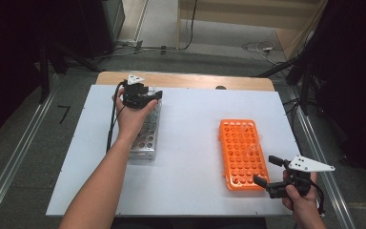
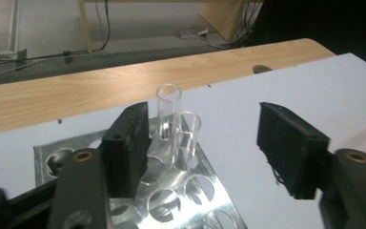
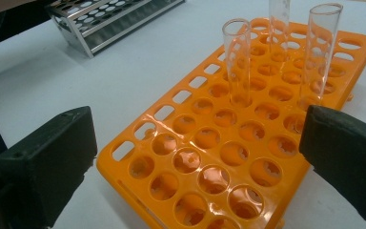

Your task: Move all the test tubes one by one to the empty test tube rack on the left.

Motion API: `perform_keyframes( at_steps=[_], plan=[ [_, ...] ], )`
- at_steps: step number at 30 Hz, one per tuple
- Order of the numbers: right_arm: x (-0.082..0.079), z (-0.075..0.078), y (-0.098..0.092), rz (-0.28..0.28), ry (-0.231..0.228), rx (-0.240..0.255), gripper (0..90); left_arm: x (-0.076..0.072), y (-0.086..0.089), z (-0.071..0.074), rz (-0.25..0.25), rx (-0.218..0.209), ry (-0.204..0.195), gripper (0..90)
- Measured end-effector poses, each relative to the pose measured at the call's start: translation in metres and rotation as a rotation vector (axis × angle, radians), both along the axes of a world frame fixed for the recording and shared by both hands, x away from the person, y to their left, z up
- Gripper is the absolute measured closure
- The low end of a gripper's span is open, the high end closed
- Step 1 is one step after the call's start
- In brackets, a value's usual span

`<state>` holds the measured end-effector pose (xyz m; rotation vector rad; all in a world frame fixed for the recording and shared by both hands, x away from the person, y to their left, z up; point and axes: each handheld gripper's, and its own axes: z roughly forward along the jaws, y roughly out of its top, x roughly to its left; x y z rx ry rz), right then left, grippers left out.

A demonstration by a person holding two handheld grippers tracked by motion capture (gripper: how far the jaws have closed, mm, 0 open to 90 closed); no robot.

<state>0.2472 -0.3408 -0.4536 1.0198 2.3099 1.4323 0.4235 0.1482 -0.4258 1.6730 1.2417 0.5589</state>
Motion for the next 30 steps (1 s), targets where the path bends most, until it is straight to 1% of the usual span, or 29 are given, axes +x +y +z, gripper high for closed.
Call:
perform_keyframes(
  at_steps=[5, 9, 16, 17, 18, 19, 20, 21, 24, 26, 28, 30],
  plan=[
    [0.001, 0.0, 0.001, 0.002, 0.002, -0.007, 0.0, -0.016, 0.003, 0.004, -0.022, -0.025, -0.009, 18.2],
    [0.001, 0.0, 0.003, 0.004, 0.001, -0.01, 0.0, -0.032, 0.005, 0.009, -0.036, -0.023, -0.023, 7.9],
    [0.002, 0.002, 0.004, 0.001, 0.0, -0.001, 0.0, -0.062, 0.01, 0.011, -0.067, -0.061, -0.054, 4.1],
    [0.002, 0.002, 0.004, -0.001, 0.001, 0.0, 0.0, -0.066, 0.01, 0.011, -0.065, -0.06, -0.059, 2.6],
    [0.002, 0.002, 0.004, -0.002, 0.001, 0.0, 0.0, -0.071, 0.01, 0.012, -0.049, -0.051, -0.067, 0.2],
    [0.003, 0.002, 0.005, -0.001, -0.004, 0.0, 0.0, -0.075, 0.01, 0.013, -0.05, -0.06, -0.078, 0.0],
    [0.003, 0.003, 0.005, -0.002, -0.005, 0.0, 0.0, -0.079, 0.01, 0.013, -0.055, -0.072, -0.08, 0.0],
    [0.003, 0.003, 0.005, -0.003, -0.005, 0.0, 0.0, -0.083, 0.01, 0.014, -0.061, -0.074, -0.082, 0.0],
    [0.004, 0.004, 0.005, -0.005, -0.01, 0.002, 0.0, -0.095, 0.008, 0.015, -0.082, -0.074, -0.091, 0.0],
    [0.005, 0.005, 0.006, -0.01, -0.009, 0.003, 0.0, -0.104, 0.006, 0.016, -0.105, -0.056, -0.099, 0.0],
    [0.007, 0.005, 0.005, -0.017, 0.0, 0.018, 0.0, -0.115, 0.003, 0.016, -0.127, -0.052, -0.109, 0.0],
    [0.009, 0.007, 0.006, -0.025, -0.004, 0.019, 0.0, -0.125, 0.0, 0.015, -0.143, -0.05, -0.109, 0.0]
  ],
)
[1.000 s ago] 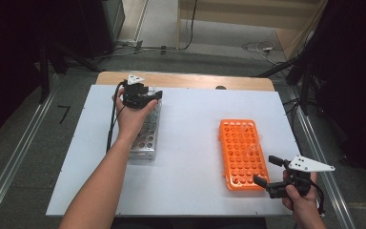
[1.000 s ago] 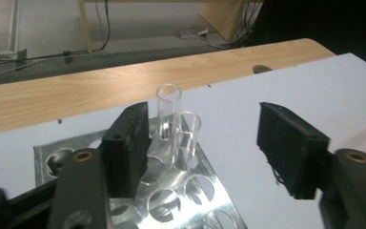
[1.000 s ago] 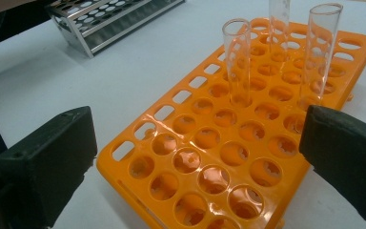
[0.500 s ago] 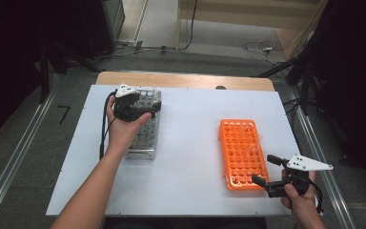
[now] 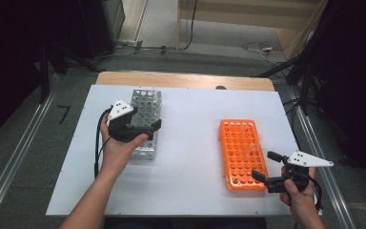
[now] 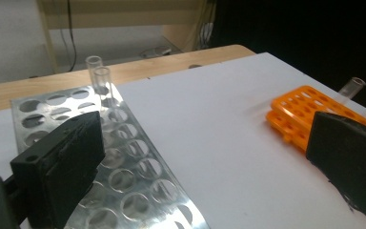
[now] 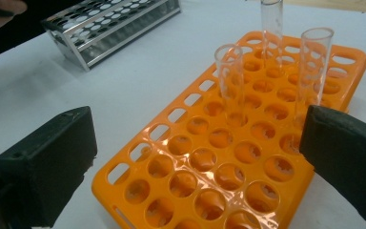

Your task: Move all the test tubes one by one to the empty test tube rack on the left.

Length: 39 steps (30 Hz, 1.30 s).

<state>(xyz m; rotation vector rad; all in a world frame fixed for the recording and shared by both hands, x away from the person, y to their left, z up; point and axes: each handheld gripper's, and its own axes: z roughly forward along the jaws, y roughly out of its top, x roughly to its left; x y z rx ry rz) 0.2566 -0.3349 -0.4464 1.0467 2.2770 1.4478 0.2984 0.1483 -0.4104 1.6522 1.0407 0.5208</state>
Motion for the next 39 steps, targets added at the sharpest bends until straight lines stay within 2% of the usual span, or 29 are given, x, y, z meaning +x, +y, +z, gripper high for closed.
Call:
perform_keyframes(
  at_steps=[5, 7, 9, 13, 18, 22, 26, 31, 34, 37, 39],
  plan=[
    [0.006, 0.001, 0.001, -0.012, -0.011, -0.012, 0.0, -0.025, -0.004, -0.002, -0.025, 0.013, -0.019, 0.0],
    [0.008, 0.001, 0.001, -0.024, -0.016, -0.017, 0.0, -0.033, -0.003, -0.002, -0.025, -0.001, -0.028, 0.0],
    [0.011, 0.002, 0.0, -0.037, -0.022, -0.009, 0.0, -0.041, -0.002, -0.003, -0.025, -0.007, -0.038, 0.0],
    [0.017, 0.006, -0.001, -0.052, -0.038, -0.024, 0.0, -0.052, -0.001, -0.003, -0.025, -0.006, -0.048, 0.0],
    [0.026, 0.013, -0.003, -0.073, -0.06, -0.02, 0.0, -0.058, -0.001, -0.006, -0.034, -0.024, -0.04, 0.0],
    [0.034, 0.023, -0.009, -0.091, -0.079, -0.009, 0.0, -0.059, -0.003, -0.01, -0.041, -0.022, -0.028, 0.0],
    [0.044, 0.028, -0.012, -0.105, -0.081, -0.01, 0.0, -0.059, -0.004, -0.012, -0.045, -0.028, -0.022, 0.0],
    [0.058, 0.025, -0.014, -0.117, -0.061, -0.02, 0.5, -0.058, -0.004, -0.014, -0.047, -0.038, -0.014, 0.0],
    [0.066, 0.02, -0.017, -0.139, -0.051, -0.011, 4.1, -0.058, -0.004, -0.014, -0.052, -0.036, -0.013, 0.0],
    [0.068, 0.013, -0.02, -0.133, -0.027, 0.018, 9.0, -0.058, -0.004, -0.016, -0.052, -0.038, -0.008, 0.0],
    [0.067, 0.006, -0.02, -0.131, -0.013, 0.021, 13.1, -0.058, -0.004, -0.017, -0.054, -0.039, -0.004, 0.0]
  ],
)
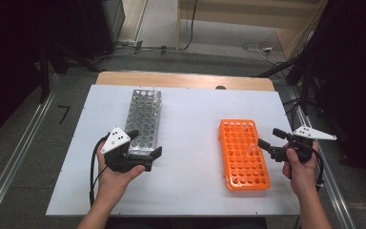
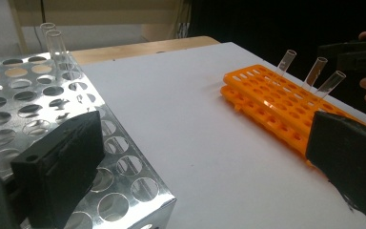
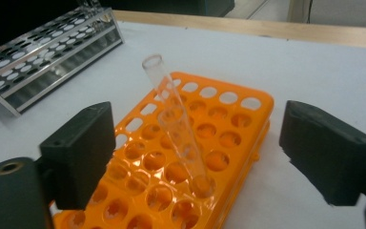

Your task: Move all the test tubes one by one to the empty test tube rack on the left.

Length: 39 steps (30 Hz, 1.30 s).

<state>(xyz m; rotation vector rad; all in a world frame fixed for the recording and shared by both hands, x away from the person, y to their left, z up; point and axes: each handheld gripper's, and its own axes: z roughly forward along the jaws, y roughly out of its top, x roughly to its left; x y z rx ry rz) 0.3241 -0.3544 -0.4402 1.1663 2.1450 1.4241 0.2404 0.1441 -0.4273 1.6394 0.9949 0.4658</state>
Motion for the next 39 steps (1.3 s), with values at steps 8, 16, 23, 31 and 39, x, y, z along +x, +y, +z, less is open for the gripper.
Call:
perform_keyframes(
  at_steps=[8, 16, 23, 31, 39],
  plan=[
    [0.004, -0.024, 0.0, 0.026, 0.095, 0.002, 44.2, 0.001, -0.004, -0.004, -0.007, -0.002, 0.008, 0.0],
    [0.004, -0.034, 0.003, 0.019, 0.105, -0.022, 60.1, 0.001, -0.005, -0.006, -0.011, -0.003, 0.013, 0.0],
    [0.0, -0.036, 0.007, 0.004, 0.055, -0.068, 64.1, 0.001, -0.004, -0.006, -0.013, -0.002, 0.017, 0.0],
    [-0.002, -0.036, 0.01, -0.023, 0.015, -0.114, 73.4, 0.002, -0.006, -0.007, -0.016, -0.003, 0.019, 0.0],
    [-0.003, -0.032, 0.01, -0.039, 0.011, -0.087, 73.9, 0.002, -0.007, -0.008, -0.02, -0.002, 0.02, 0.0]
  ],
)
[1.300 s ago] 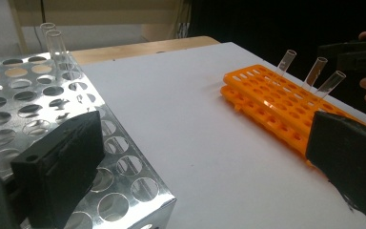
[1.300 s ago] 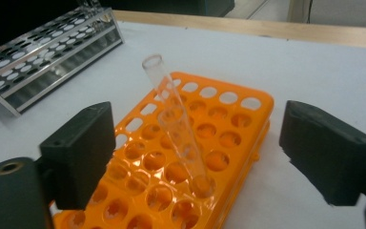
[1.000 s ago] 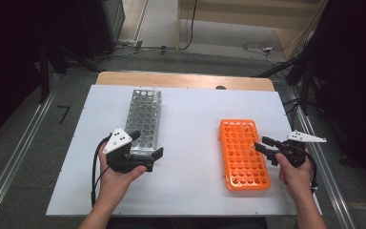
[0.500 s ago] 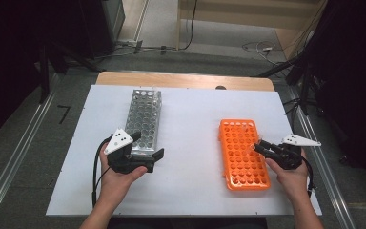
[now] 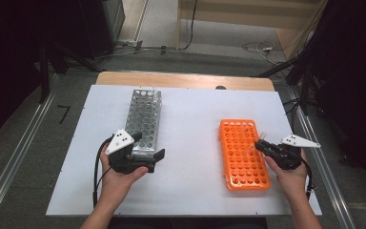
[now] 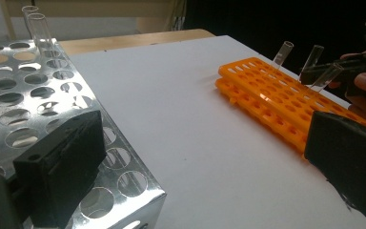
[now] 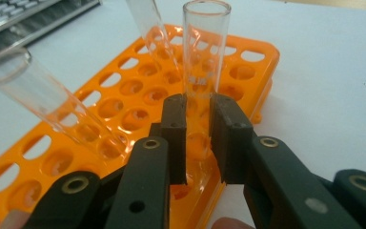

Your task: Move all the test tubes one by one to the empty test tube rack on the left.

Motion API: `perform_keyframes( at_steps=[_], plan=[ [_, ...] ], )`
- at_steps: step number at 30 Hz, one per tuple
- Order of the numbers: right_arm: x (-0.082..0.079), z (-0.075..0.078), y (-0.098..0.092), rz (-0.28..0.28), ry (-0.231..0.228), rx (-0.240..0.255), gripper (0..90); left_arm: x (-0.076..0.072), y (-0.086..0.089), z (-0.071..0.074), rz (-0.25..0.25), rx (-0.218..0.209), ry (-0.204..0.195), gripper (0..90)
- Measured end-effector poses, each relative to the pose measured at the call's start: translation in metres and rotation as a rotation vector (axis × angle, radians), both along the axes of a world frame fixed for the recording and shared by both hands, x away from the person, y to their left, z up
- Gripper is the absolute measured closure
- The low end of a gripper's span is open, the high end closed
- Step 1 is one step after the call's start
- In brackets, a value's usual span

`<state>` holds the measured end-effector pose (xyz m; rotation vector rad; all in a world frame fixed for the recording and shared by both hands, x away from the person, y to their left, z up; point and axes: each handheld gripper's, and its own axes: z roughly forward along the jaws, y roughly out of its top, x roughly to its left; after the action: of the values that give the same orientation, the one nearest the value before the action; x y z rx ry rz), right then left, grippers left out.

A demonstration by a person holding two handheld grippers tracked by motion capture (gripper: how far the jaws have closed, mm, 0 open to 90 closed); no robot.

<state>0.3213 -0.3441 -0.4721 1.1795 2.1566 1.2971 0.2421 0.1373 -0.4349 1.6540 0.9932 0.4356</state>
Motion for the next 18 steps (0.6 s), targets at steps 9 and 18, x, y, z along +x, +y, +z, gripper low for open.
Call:
perform_keyframes(
  at_steps=[9, 18],
  plan=[
    [-0.007, 0.023, -0.004, -0.037, -0.026, 0.043, 73.8, 0.0, -0.002, 0.0, -0.008, 0.004, -0.001, 0.0],
    [-0.014, 0.046, -0.005, -0.036, -0.063, 0.076, 73.9, -0.001, -0.004, 0.002, -0.019, 0.002, -0.005, 0.2]
  ],
)
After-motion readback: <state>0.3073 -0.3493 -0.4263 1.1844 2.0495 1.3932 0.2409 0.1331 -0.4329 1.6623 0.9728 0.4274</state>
